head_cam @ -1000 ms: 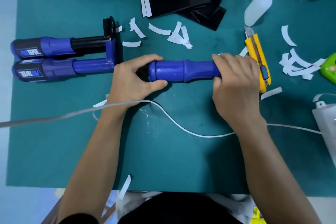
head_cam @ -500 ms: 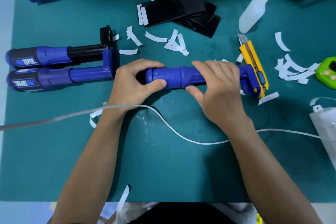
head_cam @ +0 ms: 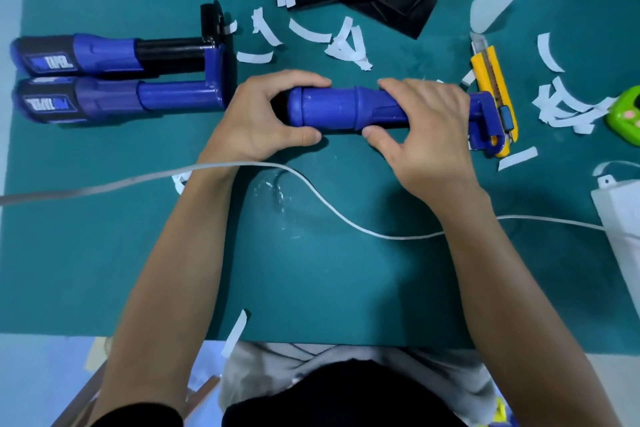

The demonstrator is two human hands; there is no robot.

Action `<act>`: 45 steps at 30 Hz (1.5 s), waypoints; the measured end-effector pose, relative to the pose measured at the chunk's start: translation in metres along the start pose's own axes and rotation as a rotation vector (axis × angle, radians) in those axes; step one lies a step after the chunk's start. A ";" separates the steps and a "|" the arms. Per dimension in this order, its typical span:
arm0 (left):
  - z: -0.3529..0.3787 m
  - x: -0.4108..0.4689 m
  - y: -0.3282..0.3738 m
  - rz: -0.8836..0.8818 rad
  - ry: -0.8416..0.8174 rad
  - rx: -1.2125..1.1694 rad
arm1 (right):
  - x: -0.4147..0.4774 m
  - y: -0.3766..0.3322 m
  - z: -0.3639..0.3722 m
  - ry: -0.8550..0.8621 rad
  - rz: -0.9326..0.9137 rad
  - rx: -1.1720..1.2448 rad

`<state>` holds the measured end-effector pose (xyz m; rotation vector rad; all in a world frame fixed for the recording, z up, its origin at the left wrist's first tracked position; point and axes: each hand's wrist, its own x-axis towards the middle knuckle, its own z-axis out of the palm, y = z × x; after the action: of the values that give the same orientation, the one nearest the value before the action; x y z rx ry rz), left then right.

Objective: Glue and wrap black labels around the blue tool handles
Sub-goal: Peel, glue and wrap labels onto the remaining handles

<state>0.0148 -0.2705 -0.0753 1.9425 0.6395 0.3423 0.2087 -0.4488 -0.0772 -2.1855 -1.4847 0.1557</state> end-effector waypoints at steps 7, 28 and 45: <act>0.003 -0.002 0.000 -0.004 0.029 -0.008 | -0.003 -0.003 -0.004 -0.016 0.029 0.060; 0.013 0.011 0.012 -0.122 0.231 0.026 | 0.194 -0.057 0.019 -0.231 -0.169 -0.415; 0.013 0.011 0.017 -0.158 0.238 0.050 | 0.204 -0.062 0.023 -0.257 -0.069 -0.401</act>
<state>0.0348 -0.2797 -0.0661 1.8993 0.9585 0.4664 0.2299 -0.2402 -0.0335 -2.4958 -1.8648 0.1278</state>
